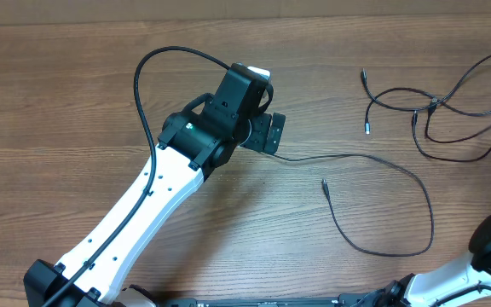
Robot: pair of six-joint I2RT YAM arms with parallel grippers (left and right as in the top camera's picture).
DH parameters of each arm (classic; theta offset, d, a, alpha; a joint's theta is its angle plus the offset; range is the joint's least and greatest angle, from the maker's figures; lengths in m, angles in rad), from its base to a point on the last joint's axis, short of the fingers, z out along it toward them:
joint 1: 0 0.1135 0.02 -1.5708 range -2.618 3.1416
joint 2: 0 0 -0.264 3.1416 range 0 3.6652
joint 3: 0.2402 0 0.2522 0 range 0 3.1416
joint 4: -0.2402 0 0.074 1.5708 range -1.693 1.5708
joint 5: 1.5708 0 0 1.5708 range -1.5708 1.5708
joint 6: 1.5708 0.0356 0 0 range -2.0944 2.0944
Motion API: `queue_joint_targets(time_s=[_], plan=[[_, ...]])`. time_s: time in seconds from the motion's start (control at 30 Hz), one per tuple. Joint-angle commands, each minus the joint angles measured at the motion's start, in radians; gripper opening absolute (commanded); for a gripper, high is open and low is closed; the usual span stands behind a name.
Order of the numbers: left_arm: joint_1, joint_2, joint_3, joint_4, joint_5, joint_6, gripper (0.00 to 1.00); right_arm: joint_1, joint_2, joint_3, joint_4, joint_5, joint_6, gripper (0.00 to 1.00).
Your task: Untangle cables
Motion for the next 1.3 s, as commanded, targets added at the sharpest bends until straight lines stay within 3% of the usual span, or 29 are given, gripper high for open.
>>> queue_joint_targets(time_s=[0.0,0.1,0.17,0.3,0.4,0.47,0.53,0.57,0.63,1.0,1.27], plan=[[0.005,-0.006,0.009,0.001,-0.013,0.007,1.0,-0.038,0.013,-0.08,0.068,0.027,0.001,0.04],[0.005,-0.006,0.009,0.001,-0.012,0.007,1.0,-0.066,0.013,-0.159,0.148,0.023,0.007,0.06],[0.005,-0.006,0.009,0.001,-0.013,0.007,1.0,-0.083,0.013,-0.203,0.198,0.023,0.022,0.16],[0.005,-0.006,0.009,0.001,-0.013,0.007,1.0,-0.112,0.013,-0.267,0.288,0.024,0.031,0.15],[0.005,-0.006,0.009,0.001,-0.012,0.007,1.0,-0.125,0.015,-0.278,0.332,0.023,0.031,0.26],[0.005,-0.006,0.009,0.001,-0.013,0.007,1.0,-0.135,0.019,-0.279,0.367,0.024,0.031,0.45],[0.005,-0.006,0.009,0.001,-0.012,0.007,0.99,-0.138,0.025,-0.279,0.386,0.024,0.031,0.8],[0.005,-0.006,0.009,0.001,-0.013,0.007,0.99,-0.138,0.031,-0.279,0.395,0.027,0.031,0.91],[0.005,-0.006,0.009,0.001,-0.012,0.007,1.0,-0.14,0.042,-0.279,0.408,0.027,0.031,1.0],[0.005,-0.006,0.009,0.001,-0.012,0.007,0.99,-0.149,0.138,-0.279,0.411,0.055,0.031,1.0],[0.005,-0.006,0.009,0.001,-0.012,0.007,0.99,-0.148,0.155,-0.279,0.286,0.069,0.093,1.0]])
